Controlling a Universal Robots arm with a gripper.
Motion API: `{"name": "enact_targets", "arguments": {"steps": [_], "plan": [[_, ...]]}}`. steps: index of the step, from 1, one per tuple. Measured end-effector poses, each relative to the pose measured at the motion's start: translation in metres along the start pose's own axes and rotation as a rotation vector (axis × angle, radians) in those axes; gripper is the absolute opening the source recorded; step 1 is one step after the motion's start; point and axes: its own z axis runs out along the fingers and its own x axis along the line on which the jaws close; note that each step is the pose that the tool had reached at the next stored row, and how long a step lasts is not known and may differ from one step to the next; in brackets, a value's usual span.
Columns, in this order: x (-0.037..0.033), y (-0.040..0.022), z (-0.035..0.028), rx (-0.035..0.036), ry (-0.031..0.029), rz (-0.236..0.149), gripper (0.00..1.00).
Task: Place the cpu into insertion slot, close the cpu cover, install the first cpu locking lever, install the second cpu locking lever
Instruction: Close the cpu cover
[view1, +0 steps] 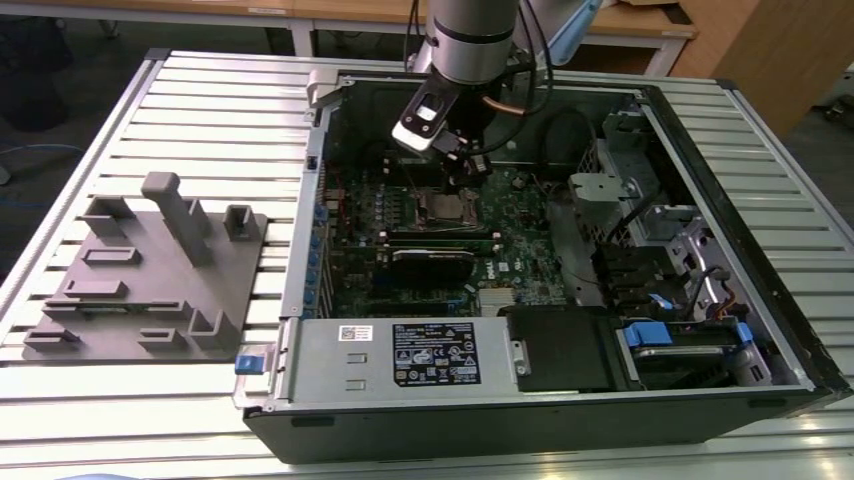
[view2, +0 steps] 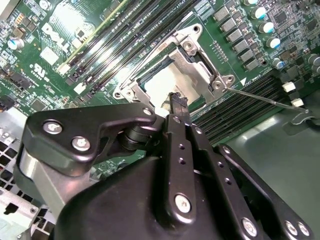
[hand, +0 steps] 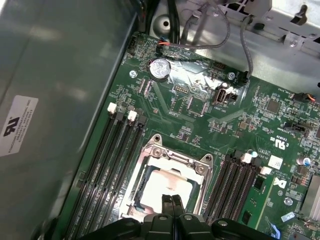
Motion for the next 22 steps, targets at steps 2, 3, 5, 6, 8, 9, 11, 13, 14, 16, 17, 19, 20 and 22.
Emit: {"name": "enact_targets", "arguments": {"steps": [2, 3, 5, 6, 8, 9, 11, 13, 14, 16, 17, 19, 20, 22], "plan": [[0.0000, 0.0000, 0.0000, -0.0002, 0.0004, -0.015, 0.10], [0.0000, 0.0000, 0.0000, -0.0003, 0.0006, -0.025, 0.10], [0.0000, 0.0000, 0.0000, -0.0005, 0.0011, -0.045, 0.10], [0.0000, 0.0000, 0.0000, -0.0006, 0.0014, -0.055, 0.10], [0.0000, 0.0000, 0.0000, -0.0008, 0.0019, -0.077, 0.10], [0.0000, 0.0000, 0.0001, -0.0010, 0.0022, -0.088, 0.10], [0.0000, 0.0000, 0.0001, -0.0012, 0.0027, -0.112, 0.10], [0.0000, 0.0000, 0.0001, -0.0014, 0.0033, -0.138, 0.10], [0.0000, 0.0000, 0.0002, -0.0015, 0.0037, -0.151, 0.10], [0.0000, 0.0000, 0.0002, -0.0019, 0.0043, -0.179, 0.10], [0.0000, 0.0000, 0.0002, -0.0020, 0.0046, -0.192, 0.10], [0.0000, 0.0000, 0.0003, -0.0023, 0.0054, -0.221, 0.10], [0.0000, 0.0000, 0.0003, -0.0024, 0.0056, -0.235, 0.10], [0.0000, 0.0000, 0.0004, -0.0026, 0.0063, -0.261, 0.10]]}}
